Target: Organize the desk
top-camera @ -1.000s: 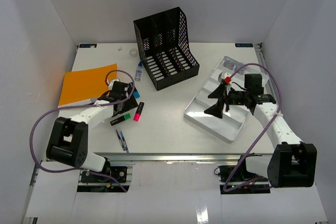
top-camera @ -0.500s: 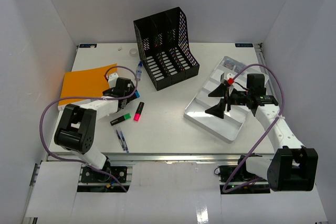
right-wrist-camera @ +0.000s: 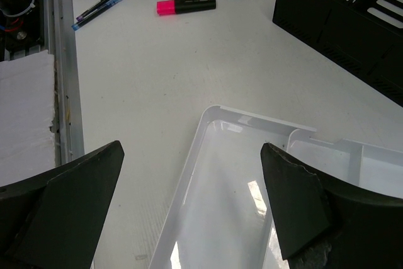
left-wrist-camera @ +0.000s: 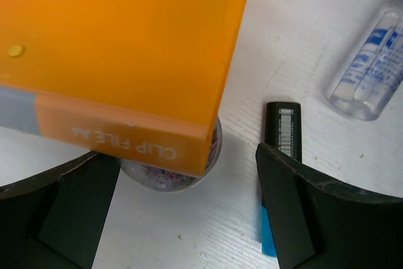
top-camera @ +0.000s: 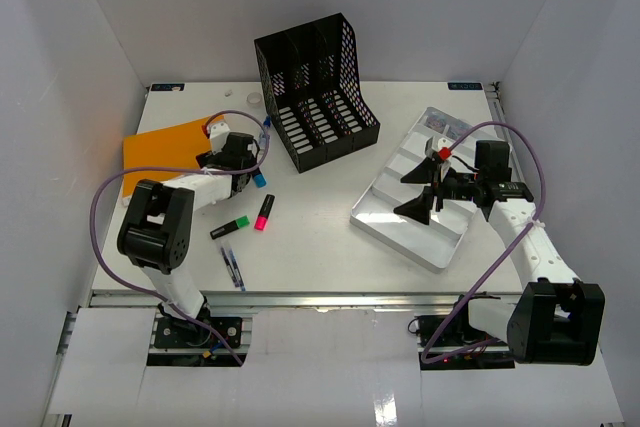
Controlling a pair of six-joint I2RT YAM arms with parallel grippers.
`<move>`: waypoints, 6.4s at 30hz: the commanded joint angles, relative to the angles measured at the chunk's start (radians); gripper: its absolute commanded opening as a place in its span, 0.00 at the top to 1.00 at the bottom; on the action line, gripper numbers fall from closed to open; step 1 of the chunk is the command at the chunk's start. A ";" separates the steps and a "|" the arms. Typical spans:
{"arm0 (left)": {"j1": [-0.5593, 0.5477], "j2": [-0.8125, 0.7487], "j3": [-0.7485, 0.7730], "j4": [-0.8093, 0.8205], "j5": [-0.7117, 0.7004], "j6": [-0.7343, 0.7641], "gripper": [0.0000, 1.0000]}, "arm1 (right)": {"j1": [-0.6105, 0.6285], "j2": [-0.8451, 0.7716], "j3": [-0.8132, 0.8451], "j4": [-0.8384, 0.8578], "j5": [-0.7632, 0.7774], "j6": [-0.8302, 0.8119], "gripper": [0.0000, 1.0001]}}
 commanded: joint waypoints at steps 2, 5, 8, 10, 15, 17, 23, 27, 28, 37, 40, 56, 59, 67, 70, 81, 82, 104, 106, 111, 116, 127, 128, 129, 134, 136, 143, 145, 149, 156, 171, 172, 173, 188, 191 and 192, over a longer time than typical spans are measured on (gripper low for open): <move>0.013 0.008 0.066 0.030 -0.051 0.044 0.02 | -0.008 -0.007 0.004 0.003 -0.036 -0.012 0.04; 0.014 0.026 0.085 0.034 -0.048 0.064 0.02 | -0.008 -0.006 0.004 0.003 -0.037 -0.010 0.04; 0.016 0.038 0.100 0.031 -0.040 0.073 0.04 | -0.008 -0.007 0.004 0.003 -0.039 -0.009 0.04; 0.016 0.039 0.103 0.027 -0.036 0.073 0.05 | -0.017 -0.008 0.004 0.003 -0.041 -0.009 0.04; 0.019 0.036 0.089 0.027 -0.030 0.071 0.09 | -0.041 -0.008 0.004 0.003 -0.044 -0.008 0.04; 0.019 0.033 0.083 0.027 -0.020 0.069 0.17 | -0.041 -0.010 0.004 0.004 -0.044 -0.008 0.04; 0.019 -0.020 0.059 0.025 0.028 0.057 0.47 | -0.047 -0.011 0.004 -0.002 -0.045 -0.008 0.04; 0.019 -0.101 0.048 -0.020 0.098 0.038 0.61 | -0.047 -0.009 0.004 -0.024 -0.044 -0.031 0.04; 0.019 -0.133 0.044 -0.024 0.121 0.036 0.64 | -0.046 -0.008 0.004 -0.033 -0.039 -0.045 0.04; 0.019 -0.358 0.020 -0.107 0.598 -0.055 0.80 | 0.036 0.015 0.004 -0.128 0.032 -0.148 0.02; 0.020 -0.395 -0.020 -0.107 0.804 -0.109 0.83 | 0.117 -0.007 -0.022 -0.073 0.119 -0.119 0.02; -0.038 -0.338 -0.201 0.389 1.540 -0.524 0.87 | 0.457 -0.102 -0.071 0.594 0.317 0.476 0.10; -0.059 -0.326 -0.258 0.552 1.532 -0.686 0.87 | 0.482 -0.036 -0.043 0.694 0.413 0.777 0.09; -0.110 -0.245 -0.276 0.785 1.459 -0.803 0.88 | 0.482 0.072 0.039 0.750 0.407 1.207 0.10; -0.131 -0.219 -0.256 0.814 1.446 -0.820 0.88 | 0.484 0.082 0.035 0.743 0.438 1.216 0.10; -0.157 -0.180 -0.195 0.826 1.435 -0.828 0.88 | 0.495 0.112 -0.005 0.720 0.538 1.155 0.10; -0.157 -0.182 -0.195 0.828 1.435 -0.828 0.88 | 0.498 0.113 -0.010 0.722 0.542 1.153 0.10; -0.159 -0.131 -0.161 0.881 1.455 -0.858 0.71 | 0.511 0.143 -0.012 0.760 0.480 1.074 0.68; -0.159 -0.133 -0.161 0.868 1.458 -0.846 0.40 | 0.501 0.122 -0.016 0.764 0.447 1.049 0.74; -0.141 -0.161 -0.128 0.778 1.472 -0.766 0.02 | 0.440 0.062 -0.011 0.697 0.387 0.906 0.80; -0.040 -0.289 0.001 0.289 1.359 -0.368 0.02 | 0.271 0.027 0.055 0.299 0.385 0.588 0.86; -0.007 -0.589 -0.043 -0.135 0.884 0.241 0.02 | -0.212 0.287 0.316 0.000 0.851 0.046 0.87; -0.009 -0.609 -0.068 -0.126 0.866 0.251 0.02 | -0.229 0.300 0.357 -0.008 0.860 0.032 0.87; -0.009 -0.643 -0.115 -0.100 0.857 0.259 0.02 | -0.242 0.350 0.422 -0.017 0.918 0.006 0.86; -0.008 -0.710 -0.195 -0.086 0.829 0.299 0.02 | -0.257 0.566 0.644 -0.037 0.997 -0.033 0.85; -0.008 -0.723 -0.189 -0.105 0.806 0.309 0.02 | -0.257 0.635 0.713 -0.035 1.009 -0.028 0.84; -0.008 -0.764 -0.206 -0.106 0.778 0.328 0.02 | -0.256 0.819 0.851 -0.056 0.989 -0.030 0.80; -0.008 -0.766 -0.207 -0.108 0.774 0.330 0.02 | -0.257 0.845 0.871 -0.055 0.997 -0.037 0.78; -0.008 -0.764 -0.207 -0.110 0.770 0.333 0.02 | -0.257 0.903 0.914 -0.043 1.017 -0.037 0.73; -0.010 -0.757 -0.208 -0.115 0.758 0.338 0.02 | -0.257 0.945 0.951 -0.047 1.017 -0.047 0.23; -0.008 -0.735 -0.210 -0.115 0.779 0.341 0.02 | -0.289 0.699 0.828 -0.167 0.681 -0.116 0.06; -0.008 -0.730 -0.210 -0.114 0.784 0.341 0.02 | -0.286 0.658 0.808 -0.235 0.554 -0.158 0.06; -0.007 -0.724 -0.210 -0.111 0.789 0.338 0.02 | -0.279 0.625 0.788 -0.306 0.453 -0.202 0.06; 0.240 -0.241 0.007 0.073 1.073 -0.039 0.12 | 0.184 0.156 0.135 -0.194 0.058 -0.168 0.05; 0.246 -0.085 0.151 0.060 1.042 -0.088 0.18 | 0.120 0.144 0.097 -0.197 -0.010 -0.184 0.05; 0.249 -0.023 0.218 0.037 1.015 -0.102 0.24 | 0.109 0.143 0.094 -0.197 -0.021 -0.183 0.05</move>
